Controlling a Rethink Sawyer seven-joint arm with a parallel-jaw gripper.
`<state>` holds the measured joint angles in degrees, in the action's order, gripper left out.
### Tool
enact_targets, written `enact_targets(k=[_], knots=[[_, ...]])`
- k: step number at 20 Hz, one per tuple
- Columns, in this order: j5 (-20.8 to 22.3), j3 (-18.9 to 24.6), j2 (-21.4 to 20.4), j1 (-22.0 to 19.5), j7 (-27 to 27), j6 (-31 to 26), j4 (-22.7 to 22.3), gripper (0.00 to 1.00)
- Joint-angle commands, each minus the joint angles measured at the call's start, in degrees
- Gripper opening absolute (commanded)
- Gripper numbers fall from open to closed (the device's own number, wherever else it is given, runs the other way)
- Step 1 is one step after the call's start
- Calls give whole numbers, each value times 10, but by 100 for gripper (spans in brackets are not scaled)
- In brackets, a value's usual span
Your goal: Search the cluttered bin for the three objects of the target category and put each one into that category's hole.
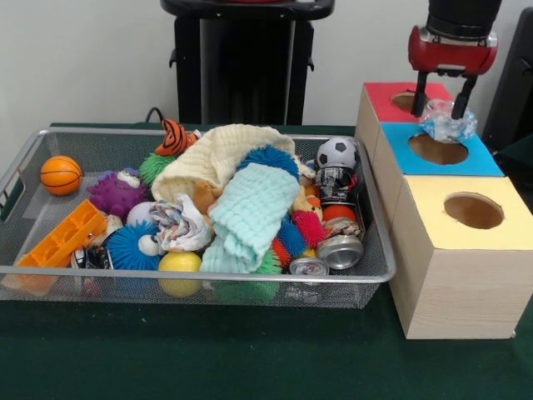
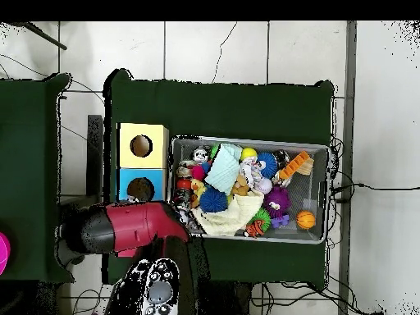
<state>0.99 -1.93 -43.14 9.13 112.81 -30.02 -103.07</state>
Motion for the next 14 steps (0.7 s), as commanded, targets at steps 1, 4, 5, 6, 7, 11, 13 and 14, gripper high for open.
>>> enact_targets(k=[1,4,5,6,7,11,13,14], knots=[[-15,-41,87,23,141,-60,119,100],[-26,-48,103,15,138,-54,140,100],[-29,-50,109,11,134,-50,145,100],[-28,-51,113,7,127,-47,149,100],[-24,-53,119,-1,117,-42,154,100],[-7,-57,143,-29,80,-26,175,100],[7,-62,158,-40,63,-21,195,100],[10,-60,161,-45,56,-19,198,100]])
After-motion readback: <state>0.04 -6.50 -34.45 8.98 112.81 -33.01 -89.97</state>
